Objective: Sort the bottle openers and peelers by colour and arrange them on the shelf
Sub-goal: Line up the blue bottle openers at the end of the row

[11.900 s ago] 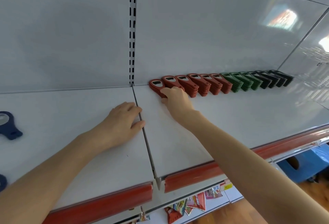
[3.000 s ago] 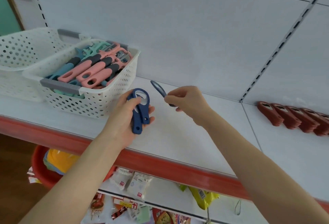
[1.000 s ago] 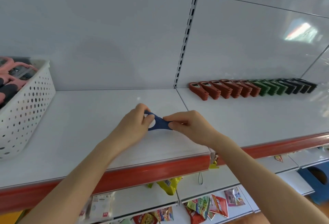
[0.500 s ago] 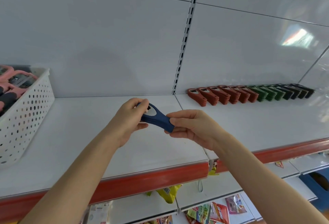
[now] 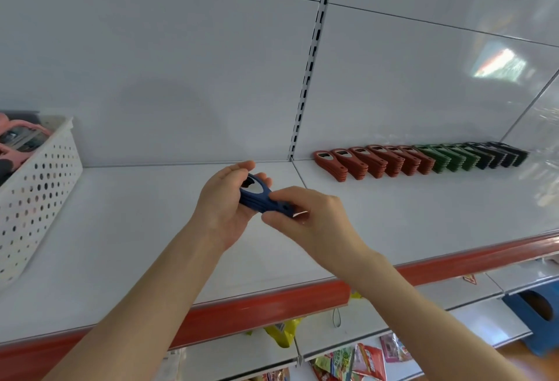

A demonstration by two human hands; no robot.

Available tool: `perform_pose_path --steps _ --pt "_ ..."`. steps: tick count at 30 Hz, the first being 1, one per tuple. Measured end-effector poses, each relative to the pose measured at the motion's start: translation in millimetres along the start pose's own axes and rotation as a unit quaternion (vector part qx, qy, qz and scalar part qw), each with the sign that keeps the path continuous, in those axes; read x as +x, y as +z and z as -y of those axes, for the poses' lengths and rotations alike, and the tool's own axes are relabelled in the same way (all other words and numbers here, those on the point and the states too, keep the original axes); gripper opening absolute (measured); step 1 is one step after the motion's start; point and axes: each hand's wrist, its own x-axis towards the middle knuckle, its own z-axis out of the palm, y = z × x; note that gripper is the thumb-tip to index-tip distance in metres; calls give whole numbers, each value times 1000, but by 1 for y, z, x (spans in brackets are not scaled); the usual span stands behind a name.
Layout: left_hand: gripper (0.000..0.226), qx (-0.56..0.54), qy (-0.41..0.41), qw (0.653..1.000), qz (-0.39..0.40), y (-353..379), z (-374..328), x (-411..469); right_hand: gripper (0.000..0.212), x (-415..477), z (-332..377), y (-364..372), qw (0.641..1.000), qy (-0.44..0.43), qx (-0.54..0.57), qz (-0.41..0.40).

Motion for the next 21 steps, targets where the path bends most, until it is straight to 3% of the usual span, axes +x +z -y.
perform_pose_path --steps 7,13,16,19,21 --pt "18 11 -8 1000 3 8 7 5 21 1 -7 3 997 3 -80 -7" --pt "16 29 -19 999 21 19 9 8 20 2 -18 -5 998 48 -26 -12" --pt "14 131 -34 990 32 19 14 12 17 6 -29 -15 997 64 -19 -33" --pt "24 377 47 925 26 8 24 16 16 17 -50 -29 992 91 -80 -43" --pt "37 564 111 817 49 -3 30 18 17 27 -68 -36 984 110 -131 -44"
